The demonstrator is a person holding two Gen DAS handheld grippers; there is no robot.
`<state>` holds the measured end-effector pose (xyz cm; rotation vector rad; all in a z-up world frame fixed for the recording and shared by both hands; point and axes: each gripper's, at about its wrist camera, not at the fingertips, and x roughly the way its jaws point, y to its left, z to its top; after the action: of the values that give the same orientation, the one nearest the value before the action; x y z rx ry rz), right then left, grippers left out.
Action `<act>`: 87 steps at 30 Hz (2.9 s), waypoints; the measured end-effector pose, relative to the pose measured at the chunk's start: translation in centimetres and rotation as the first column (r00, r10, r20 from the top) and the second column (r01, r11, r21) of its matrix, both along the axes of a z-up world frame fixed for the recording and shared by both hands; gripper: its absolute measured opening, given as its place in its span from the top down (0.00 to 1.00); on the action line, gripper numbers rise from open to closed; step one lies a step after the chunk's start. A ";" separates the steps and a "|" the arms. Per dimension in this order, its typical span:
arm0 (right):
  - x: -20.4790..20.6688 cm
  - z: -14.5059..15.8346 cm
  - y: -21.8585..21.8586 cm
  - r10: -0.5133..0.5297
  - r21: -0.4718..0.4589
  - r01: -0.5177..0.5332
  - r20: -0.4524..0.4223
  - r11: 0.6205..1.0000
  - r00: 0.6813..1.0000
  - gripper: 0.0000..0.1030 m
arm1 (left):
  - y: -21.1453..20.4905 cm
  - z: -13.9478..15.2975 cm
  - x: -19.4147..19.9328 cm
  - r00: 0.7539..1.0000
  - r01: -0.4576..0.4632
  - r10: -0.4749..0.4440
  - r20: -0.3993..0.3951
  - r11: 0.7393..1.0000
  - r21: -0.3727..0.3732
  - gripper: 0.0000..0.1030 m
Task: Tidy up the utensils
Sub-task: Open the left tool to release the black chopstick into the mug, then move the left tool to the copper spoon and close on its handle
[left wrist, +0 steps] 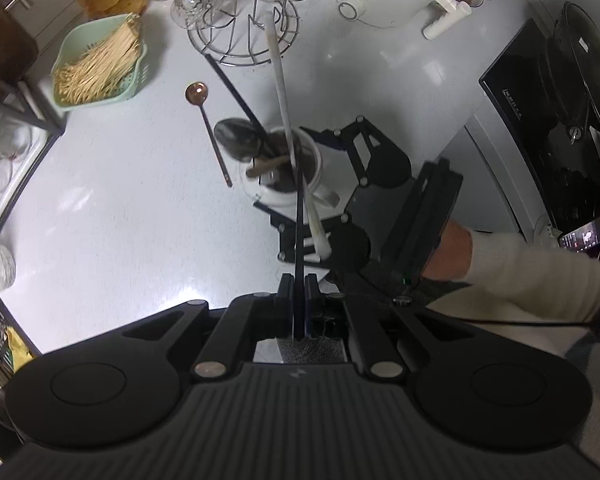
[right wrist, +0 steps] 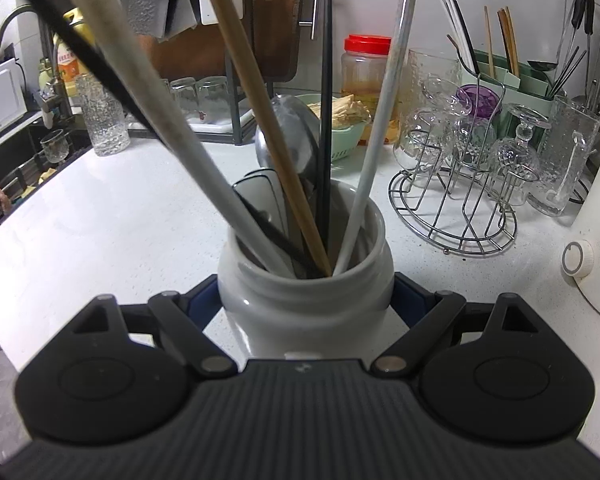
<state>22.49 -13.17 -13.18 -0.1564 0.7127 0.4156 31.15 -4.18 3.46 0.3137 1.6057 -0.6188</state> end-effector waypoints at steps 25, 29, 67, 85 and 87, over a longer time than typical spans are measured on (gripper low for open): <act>-0.2 0.0 0.2 -0.049 0.004 0.049 0.006 0.999 0.999 0.12 | 2.6 1.5 -0.7 0.957 -0.062 0.112 0.267 0.980 -0.188 0.51; -0.3 0.0 0.2 -0.059 0.004 0.059 0.007 0.998 0.998 0.12 | 4.6 1.4 -2.6 0.920 -0.117 0.192 0.341 0.966 -0.229 0.51; -0.1 -0.1 -0.3 -0.228 -0.008 0.228 0.005 0.974 0.974 0.12 | 11.6 -17.8 -1.6 0.679 -0.392 0.610 0.409 0.772 -0.500 0.47; -0.6 0.1 -0.7 -0.261 -0.014 0.261 -0.003 0.965 0.965 0.12 | 5.3 -23.6 6.3 0.707 -0.305 0.549 0.446 0.806 -0.507 0.47; -0.5 0.1 -0.7 -0.253 -0.021 0.253 -0.004 0.967 0.968 0.12 | 4.5 -23.9 6.8 0.704 -0.283 0.529 0.473 0.821 -0.497 0.47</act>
<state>22.02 -13.83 -13.07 -0.0816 0.7331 0.1649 37.94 0.29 -20.40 -0.1594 0.8582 -0.4087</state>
